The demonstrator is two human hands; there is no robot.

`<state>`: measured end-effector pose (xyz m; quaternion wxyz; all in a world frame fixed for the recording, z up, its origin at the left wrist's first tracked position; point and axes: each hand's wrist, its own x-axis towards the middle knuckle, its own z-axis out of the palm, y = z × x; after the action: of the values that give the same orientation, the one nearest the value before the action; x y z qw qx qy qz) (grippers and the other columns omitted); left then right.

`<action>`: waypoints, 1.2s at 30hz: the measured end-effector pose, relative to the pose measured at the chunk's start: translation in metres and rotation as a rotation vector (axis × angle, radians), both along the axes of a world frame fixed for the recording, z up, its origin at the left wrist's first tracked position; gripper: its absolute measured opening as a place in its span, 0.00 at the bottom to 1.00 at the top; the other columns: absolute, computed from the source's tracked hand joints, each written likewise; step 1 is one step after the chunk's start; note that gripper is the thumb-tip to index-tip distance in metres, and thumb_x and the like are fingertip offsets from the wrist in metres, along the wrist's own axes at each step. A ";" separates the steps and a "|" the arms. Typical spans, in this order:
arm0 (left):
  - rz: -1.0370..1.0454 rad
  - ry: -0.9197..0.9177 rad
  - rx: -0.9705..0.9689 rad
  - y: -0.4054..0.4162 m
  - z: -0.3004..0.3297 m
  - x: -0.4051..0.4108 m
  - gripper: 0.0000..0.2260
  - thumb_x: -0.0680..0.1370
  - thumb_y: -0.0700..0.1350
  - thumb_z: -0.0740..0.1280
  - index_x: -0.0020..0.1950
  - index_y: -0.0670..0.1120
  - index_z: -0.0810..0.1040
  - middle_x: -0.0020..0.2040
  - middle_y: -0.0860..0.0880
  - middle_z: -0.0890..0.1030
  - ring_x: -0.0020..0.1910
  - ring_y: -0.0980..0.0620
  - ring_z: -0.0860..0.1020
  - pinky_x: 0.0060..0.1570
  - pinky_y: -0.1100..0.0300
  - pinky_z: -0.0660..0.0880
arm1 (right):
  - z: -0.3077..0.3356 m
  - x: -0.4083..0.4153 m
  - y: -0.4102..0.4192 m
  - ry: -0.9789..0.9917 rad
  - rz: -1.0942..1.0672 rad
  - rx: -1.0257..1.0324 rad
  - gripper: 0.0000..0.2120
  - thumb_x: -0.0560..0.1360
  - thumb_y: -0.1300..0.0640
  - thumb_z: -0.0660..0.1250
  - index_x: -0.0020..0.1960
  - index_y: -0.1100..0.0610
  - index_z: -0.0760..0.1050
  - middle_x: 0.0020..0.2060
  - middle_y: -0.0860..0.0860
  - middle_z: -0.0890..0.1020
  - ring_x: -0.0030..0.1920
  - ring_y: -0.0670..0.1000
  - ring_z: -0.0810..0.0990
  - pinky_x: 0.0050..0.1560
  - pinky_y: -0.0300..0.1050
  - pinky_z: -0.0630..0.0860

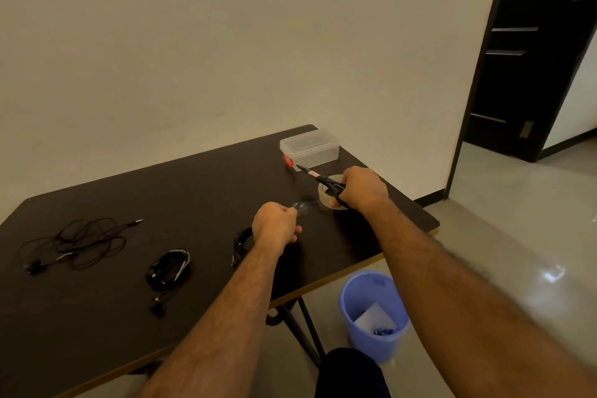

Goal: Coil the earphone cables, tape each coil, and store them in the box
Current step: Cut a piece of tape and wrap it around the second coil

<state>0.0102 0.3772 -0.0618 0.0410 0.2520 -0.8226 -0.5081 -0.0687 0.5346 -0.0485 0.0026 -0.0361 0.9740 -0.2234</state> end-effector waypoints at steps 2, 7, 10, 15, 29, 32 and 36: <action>0.003 -0.001 0.066 0.001 -0.001 0.004 0.08 0.82 0.45 0.63 0.57 0.43 0.79 0.41 0.47 0.81 0.39 0.54 0.80 0.44 0.58 0.80 | -0.001 -0.001 -0.001 -0.013 0.000 -0.006 0.20 0.66 0.49 0.79 0.53 0.56 0.79 0.47 0.54 0.82 0.48 0.53 0.80 0.52 0.51 0.80; 0.051 0.002 0.254 0.006 0.002 0.009 0.07 0.82 0.44 0.64 0.53 0.42 0.78 0.40 0.47 0.80 0.37 0.54 0.78 0.33 0.64 0.75 | 0.001 -0.003 0.009 -0.123 -0.012 -0.315 0.15 0.70 0.55 0.77 0.54 0.57 0.80 0.45 0.54 0.82 0.44 0.53 0.83 0.45 0.48 0.83; 0.072 -0.029 0.329 0.010 0.004 0.012 0.07 0.82 0.45 0.64 0.52 0.42 0.78 0.40 0.47 0.79 0.35 0.55 0.76 0.29 0.65 0.72 | 0.003 0.003 0.023 -0.210 0.002 -0.594 0.14 0.73 0.59 0.74 0.57 0.61 0.79 0.44 0.56 0.82 0.43 0.52 0.84 0.44 0.46 0.83; 0.094 -0.076 0.426 0.011 0.004 0.015 0.08 0.81 0.46 0.64 0.54 0.43 0.79 0.39 0.47 0.79 0.31 0.57 0.73 0.24 0.67 0.70 | 0.011 0.035 0.046 -0.260 0.022 -0.836 0.16 0.76 0.50 0.70 0.56 0.62 0.79 0.40 0.57 0.83 0.35 0.50 0.79 0.38 0.42 0.82; 0.109 -0.116 0.640 0.017 0.010 0.021 0.05 0.80 0.43 0.64 0.50 0.43 0.79 0.41 0.46 0.81 0.33 0.57 0.75 0.28 0.68 0.71 | -0.015 0.114 0.075 -0.907 0.431 -0.917 0.41 0.73 0.32 0.54 0.69 0.65 0.68 0.45 0.62 0.82 0.40 0.57 0.84 0.39 0.49 0.83; 0.106 -0.114 0.652 0.019 0.011 0.021 0.05 0.80 0.43 0.64 0.50 0.43 0.79 0.42 0.46 0.81 0.32 0.57 0.76 0.26 0.69 0.71 | -0.018 0.115 0.071 -0.932 0.430 -0.926 0.39 0.72 0.30 0.54 0.66 0.63 0.71 0.45 0.62 0.82 0.40 0.56 0.84 0.40 0.49 0.83; 0.097 -0.105 0.662 0.020 0.012 0.021 0.06 0.80 0.42 0.63 0.52 0.43 0.79 0.41 0.46 0.81 0.30 0.58 0.76 0.22 0.69 0.69 | -0.018 0.111 0.064 -0.937 0.426 -0.952 0.39 0.71 0.29 0.56 0.61 0.63 0.72 0.45 0.62 0.82 0.40 0.56 0.84 0.42 0.49 0.84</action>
<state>0.0317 0.3971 -0.0494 -0.0612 0.3165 -0.6008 -0.7315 0.0424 0.5982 -0.0663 0.4499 -0.1233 0.6384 -0.6122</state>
